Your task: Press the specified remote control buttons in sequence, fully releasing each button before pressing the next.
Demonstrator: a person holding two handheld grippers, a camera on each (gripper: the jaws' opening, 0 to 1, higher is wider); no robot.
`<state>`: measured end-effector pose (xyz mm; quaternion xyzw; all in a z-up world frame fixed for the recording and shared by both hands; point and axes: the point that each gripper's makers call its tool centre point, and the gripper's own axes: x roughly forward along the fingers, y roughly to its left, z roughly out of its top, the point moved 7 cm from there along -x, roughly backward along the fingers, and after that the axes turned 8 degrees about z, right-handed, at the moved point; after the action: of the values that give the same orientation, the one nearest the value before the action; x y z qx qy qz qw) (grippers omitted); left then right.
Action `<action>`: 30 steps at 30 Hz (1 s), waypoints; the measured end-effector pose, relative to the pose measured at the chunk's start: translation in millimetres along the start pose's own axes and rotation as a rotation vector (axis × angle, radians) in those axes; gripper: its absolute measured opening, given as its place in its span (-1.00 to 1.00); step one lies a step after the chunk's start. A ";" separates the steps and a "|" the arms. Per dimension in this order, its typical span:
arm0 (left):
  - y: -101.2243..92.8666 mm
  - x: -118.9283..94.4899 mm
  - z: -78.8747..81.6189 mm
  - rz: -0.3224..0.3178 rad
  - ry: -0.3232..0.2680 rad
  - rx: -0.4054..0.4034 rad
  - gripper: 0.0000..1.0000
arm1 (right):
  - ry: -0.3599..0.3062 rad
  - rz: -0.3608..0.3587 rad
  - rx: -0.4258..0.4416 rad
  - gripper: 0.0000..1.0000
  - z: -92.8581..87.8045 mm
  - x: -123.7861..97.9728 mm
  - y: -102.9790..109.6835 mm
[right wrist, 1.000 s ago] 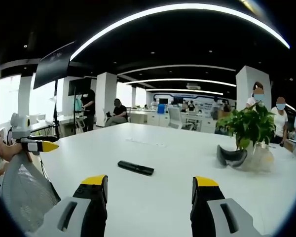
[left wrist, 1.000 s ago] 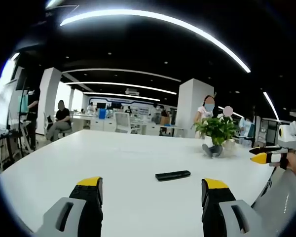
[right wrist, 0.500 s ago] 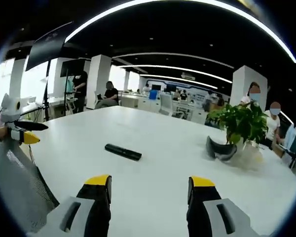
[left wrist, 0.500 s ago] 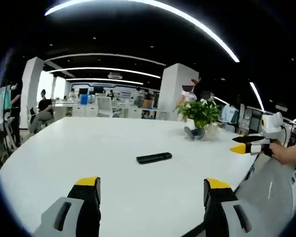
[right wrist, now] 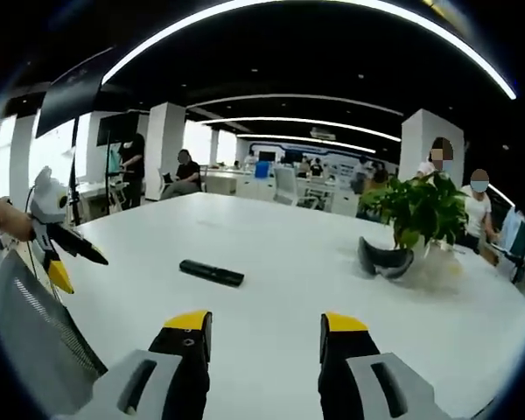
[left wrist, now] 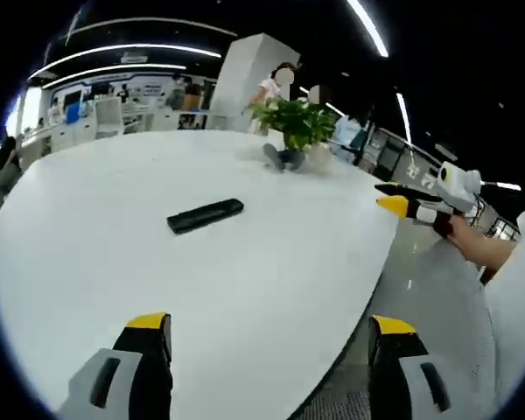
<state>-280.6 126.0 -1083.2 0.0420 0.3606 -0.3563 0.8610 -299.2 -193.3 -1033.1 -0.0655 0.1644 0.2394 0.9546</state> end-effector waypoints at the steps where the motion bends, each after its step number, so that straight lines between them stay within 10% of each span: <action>1: 7.5 5.3 5.1 0.030 0.008 0.026 0.90 | 0.000 0.002 0.005 -0.07 -0.5 -0.2 -1.0; 11: 47.2 37.5 33.4 0.048 0.129 0.228 0.60 | 0.006 -0.006 -0.020 -0.32 -3.0 -2.7 -5.7; 21: 67.5 75.7 66.5 0.015 0.187 0.188 0.41 | -0.018 0.002 -0.026 -0.40 -0.9 -2.8 -4.6; 27: 85.9 95.1 73.8 0.097 0.351 0.563 0.44 | -0.032 -0.014 -0.030 -0.42 0.0 -5.0 -7.0; 30: 86.6 107.3 76.7 0.070 0.392 0.620 0.43 | -0.028 -0.021 -0.026 -0.44 -0.5 -4.9 -8.3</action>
<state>-127.3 102.5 -1112.5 0.3805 0.3920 -0.4040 0.7337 -299.4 -202.9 -1031.5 -0.0763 0.1473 0.2322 0.9584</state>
